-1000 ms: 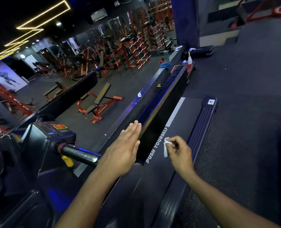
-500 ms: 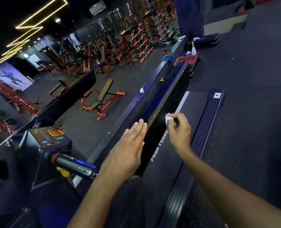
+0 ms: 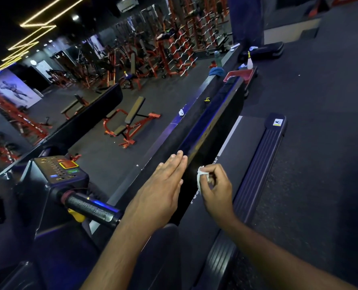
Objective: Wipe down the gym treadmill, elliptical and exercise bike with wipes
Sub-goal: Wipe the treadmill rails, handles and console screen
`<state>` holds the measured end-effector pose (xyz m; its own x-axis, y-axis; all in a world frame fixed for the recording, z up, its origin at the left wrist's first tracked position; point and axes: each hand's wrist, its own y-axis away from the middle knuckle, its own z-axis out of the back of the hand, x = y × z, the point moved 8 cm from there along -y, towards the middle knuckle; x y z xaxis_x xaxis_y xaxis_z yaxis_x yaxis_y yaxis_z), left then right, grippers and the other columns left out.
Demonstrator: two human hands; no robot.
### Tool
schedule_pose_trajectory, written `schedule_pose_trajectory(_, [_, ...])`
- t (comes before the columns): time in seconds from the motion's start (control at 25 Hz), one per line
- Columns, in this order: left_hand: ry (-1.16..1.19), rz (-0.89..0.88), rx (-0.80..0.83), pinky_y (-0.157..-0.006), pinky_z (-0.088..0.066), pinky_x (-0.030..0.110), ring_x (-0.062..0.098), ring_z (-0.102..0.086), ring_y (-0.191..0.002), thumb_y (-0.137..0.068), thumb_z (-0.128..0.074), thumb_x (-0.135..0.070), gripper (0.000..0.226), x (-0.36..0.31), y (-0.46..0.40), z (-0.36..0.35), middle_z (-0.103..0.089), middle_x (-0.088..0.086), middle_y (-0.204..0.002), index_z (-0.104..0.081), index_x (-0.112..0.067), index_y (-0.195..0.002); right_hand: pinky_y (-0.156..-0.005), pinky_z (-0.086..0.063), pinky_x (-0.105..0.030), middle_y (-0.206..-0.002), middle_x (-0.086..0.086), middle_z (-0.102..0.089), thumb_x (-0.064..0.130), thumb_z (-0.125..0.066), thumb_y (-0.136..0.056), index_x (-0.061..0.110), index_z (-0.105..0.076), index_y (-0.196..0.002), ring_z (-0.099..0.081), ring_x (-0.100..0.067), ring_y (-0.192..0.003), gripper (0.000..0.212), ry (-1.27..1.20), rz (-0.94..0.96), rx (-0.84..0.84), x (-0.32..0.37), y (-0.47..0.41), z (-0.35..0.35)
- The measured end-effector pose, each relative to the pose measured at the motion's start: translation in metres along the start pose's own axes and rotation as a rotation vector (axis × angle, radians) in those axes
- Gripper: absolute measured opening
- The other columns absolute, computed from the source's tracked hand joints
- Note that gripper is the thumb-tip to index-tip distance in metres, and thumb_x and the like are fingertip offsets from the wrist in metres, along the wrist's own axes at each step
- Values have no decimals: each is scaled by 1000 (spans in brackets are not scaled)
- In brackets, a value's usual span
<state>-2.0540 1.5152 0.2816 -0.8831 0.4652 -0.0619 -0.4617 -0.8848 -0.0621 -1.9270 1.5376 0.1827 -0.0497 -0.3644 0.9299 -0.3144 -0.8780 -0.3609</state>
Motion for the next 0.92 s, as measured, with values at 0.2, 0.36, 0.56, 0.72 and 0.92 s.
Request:
schedule_pose_trajectory(0.2, [-12,7,-18,-122,5,16,0,-1,-154,-109,-36,-19,57,-3,1,2,-1,-14,-167,-15,-22,-162,-71,-50,-34,-93,0,-62,6,-53,-92,22,-56,-87,-57,-14,-81,17,46,-180,-217,-35,-79,29])
schedule_pose_trajectory(0.36, [-20,1,-23,-118,9,12,-3,2,-152,-109,-36,-20,57,-3,1,4,-1,-14,-166,-14,-23,-162,-73,-49,-29,-103,-1,-61,8,-56,-94,19,-61,-89,-57,-9,-82,13,69,-222,-244,-50,-99,36])
schedule_pose_trajectory(0.56, [-10,1,-32,-116,12,9,-10,9,-148,-110,-34,-22,57,-4,1,5,6,-20,-161,-10,-25,-161,-77,-53,-19,-109,2,-66,4,-61,-93,18,-74,-100,-66,-11,-94,21,-52,-223,-244,-40,-63,55])
schedule_pose_trajectory(0.72, [-15,11,-13,-116,12,9,-8,7,-151,-107,-21,-32,56,-2,0,2,6,-19,-162,-9,-26,-161,-81,-53,-22,-109,3,-63,1,-67,-90,11,-72,-110,-64,-12,-97,23,22,38,-31,11,-34,21])
schedule_pose_trajectory(0.92, [-14,14,-15,-117,11,10,-10,8,-148,-105,-17,-35,58,-2,1,3,5,-18,-163,-11,-25,-162,-69,-48,-17,-100,1,-63,-1,-66,-90,11,-70,-97,-61,-10,-81,15,62,156,13,26,-40,13])
